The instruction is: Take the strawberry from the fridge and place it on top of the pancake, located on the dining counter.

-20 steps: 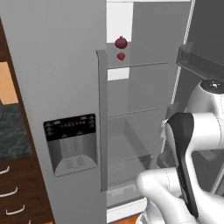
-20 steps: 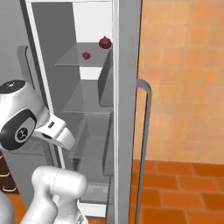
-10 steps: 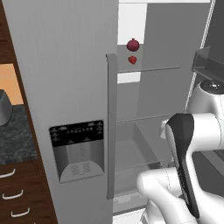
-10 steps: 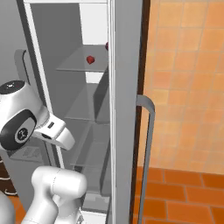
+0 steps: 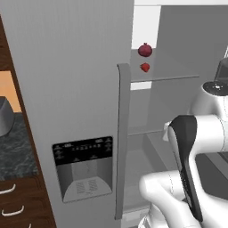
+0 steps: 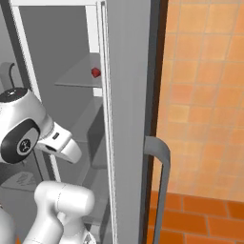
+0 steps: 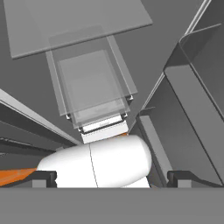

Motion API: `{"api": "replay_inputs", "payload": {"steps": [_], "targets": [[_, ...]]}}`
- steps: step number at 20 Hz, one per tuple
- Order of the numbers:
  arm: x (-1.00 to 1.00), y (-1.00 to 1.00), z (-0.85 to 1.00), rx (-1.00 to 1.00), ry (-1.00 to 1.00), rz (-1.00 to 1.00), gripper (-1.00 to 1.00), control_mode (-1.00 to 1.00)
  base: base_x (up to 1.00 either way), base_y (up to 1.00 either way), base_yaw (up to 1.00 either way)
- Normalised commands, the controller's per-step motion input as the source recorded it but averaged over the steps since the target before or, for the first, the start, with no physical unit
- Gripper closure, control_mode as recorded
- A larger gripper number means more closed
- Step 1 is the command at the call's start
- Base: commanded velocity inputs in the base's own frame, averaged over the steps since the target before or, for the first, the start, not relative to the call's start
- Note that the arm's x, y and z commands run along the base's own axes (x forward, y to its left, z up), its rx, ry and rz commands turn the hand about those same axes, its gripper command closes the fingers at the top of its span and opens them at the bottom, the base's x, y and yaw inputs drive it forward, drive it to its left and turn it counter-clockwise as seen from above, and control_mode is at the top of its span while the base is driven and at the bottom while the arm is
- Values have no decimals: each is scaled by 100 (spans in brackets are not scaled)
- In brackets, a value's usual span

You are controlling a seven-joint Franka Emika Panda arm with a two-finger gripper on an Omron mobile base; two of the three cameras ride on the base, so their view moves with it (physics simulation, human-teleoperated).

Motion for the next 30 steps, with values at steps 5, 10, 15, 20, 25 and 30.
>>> {"api": "replay_inputs", "payload": {"steps": [5,10,15,20,25,30], "targets": [[0,0,0,0,0,0,-100,100,25,-1,0],[0,0,0,0,0,0,-100,100,0,0,0],[2,0,0,0,-1,3,-100,-100,0,0,0],[18,-2,31,0,-36,26,-100,-100,0,0,0],[29,1,94,-9,-30,22,-100,-100,0,0,0],[38,4,95,-9,-23,1,-100,-100,0,0,0]]}}
